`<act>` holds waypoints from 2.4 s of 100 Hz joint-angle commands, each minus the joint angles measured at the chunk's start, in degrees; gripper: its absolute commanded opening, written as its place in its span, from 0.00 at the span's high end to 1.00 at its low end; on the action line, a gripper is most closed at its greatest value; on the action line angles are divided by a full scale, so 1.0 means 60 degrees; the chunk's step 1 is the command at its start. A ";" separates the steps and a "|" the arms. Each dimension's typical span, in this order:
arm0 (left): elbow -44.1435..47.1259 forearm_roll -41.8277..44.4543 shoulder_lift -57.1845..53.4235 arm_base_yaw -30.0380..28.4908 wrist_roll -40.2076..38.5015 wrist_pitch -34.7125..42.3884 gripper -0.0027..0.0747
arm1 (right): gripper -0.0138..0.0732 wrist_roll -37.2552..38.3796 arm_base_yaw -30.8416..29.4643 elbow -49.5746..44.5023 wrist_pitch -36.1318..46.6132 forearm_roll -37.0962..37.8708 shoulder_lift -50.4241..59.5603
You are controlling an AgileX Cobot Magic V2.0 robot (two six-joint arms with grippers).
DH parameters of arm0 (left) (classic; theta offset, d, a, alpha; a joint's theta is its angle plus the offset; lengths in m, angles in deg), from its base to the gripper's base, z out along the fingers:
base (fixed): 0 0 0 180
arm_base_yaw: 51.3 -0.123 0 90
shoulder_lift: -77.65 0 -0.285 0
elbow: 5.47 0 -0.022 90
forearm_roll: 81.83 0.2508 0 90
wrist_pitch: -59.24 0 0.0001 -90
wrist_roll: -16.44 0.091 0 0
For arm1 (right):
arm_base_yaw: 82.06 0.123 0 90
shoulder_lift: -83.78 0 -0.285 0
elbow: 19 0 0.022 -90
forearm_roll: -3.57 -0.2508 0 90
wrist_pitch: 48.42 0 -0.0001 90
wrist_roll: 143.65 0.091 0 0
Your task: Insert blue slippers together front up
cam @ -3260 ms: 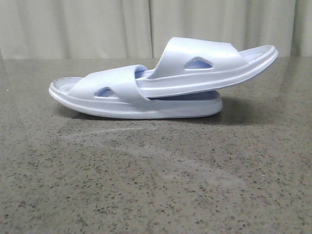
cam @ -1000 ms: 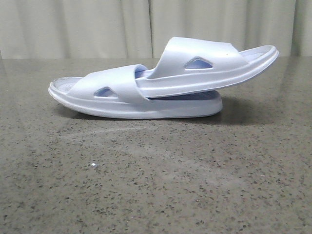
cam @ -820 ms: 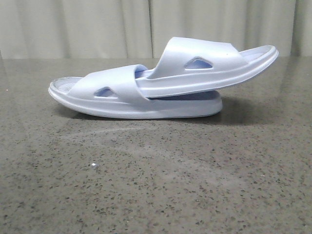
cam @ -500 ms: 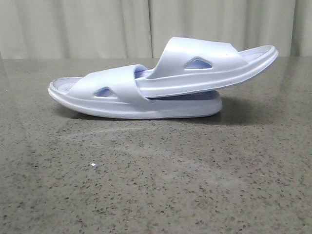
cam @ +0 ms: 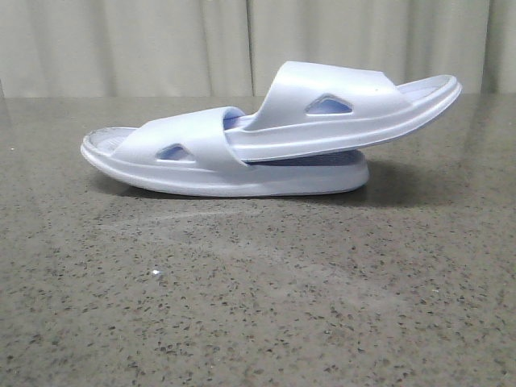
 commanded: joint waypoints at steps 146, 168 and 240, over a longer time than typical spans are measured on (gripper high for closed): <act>0.1383 0.4089 -0.2125 -0.0824 -0.4637 0.0902 0.94 | 0.96 -0.0149 -0.0004 0.0246 0.0409 -0.0061 -0.0076; 0.1383 0.4089 -0.2125 -0.0824 -0.4637 0.0902 0.94 | 0.96 -0.0149 -0.0004 0.0246 0.0409 -0.0061 -0.0076; 0.1383 0.4089 -0.2125 -0.0824 -0.4637 0.0902 0.94 | 0.96 0.1963 0.0015 0.0246 0.0386 0.2000 -0.0076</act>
